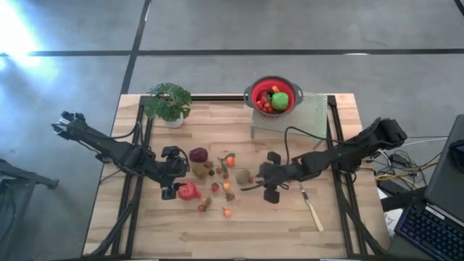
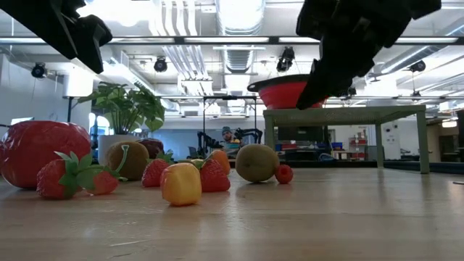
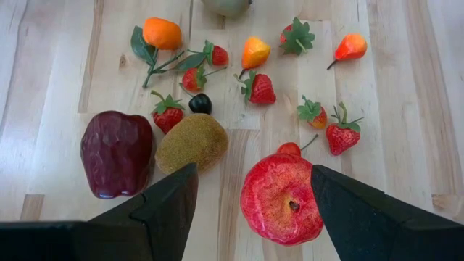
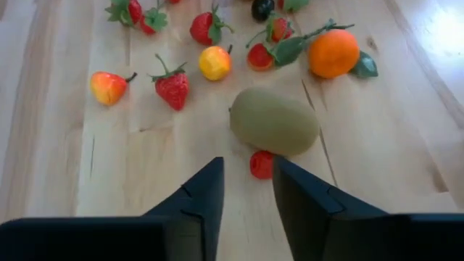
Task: Pick & Place Fruit
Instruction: Put the strawberry into the strainer bowl on the shelf
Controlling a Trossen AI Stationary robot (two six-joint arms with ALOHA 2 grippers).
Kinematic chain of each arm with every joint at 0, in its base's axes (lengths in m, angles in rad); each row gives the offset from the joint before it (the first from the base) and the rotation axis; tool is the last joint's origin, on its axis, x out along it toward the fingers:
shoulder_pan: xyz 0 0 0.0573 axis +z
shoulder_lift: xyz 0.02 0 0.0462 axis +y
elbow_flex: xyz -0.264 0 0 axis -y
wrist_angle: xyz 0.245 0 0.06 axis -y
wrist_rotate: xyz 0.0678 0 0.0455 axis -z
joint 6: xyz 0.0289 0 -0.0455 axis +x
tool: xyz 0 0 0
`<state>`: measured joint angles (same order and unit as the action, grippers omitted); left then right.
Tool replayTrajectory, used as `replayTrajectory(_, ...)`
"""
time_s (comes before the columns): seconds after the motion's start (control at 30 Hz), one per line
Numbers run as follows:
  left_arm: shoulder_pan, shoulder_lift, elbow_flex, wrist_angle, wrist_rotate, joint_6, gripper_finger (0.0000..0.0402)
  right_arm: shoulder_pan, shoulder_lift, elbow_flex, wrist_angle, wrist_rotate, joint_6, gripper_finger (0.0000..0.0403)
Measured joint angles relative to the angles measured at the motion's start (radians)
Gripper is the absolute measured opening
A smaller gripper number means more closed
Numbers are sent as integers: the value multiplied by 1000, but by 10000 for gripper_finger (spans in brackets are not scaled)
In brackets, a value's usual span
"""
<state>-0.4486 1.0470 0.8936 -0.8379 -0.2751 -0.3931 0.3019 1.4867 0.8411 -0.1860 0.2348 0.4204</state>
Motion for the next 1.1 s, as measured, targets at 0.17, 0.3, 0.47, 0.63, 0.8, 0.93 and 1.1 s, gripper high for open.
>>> replayTrajectory(0.17,0,0,0,0,0,0,273,-1,0,-60,95,0,-6,158)
replayTrajectory(0.3,0,0,0,0,0,0,273,-1,16,-85,164,0,-10,188)
replayTrajectory(0.47,0,0,0,0,0,0,273,-1,87,-88,233,2,-24,214)
replayTrajectory(0.63,0,0,0,0,0,0,273,-1,160,-88,254,18,-25,229)
replayTrajectory(0.8,0,0,0,0,0,0,273,-2,218,-88,310,55,-13,241)
replayTrajectory(0.93,0,0,0,0,0,0,273,-8,252,-87,335,58,-11,252)
replayTrajectory(1.1,0,0,0,0,0,0,273,-19,299,-88,361,121,-8,255)
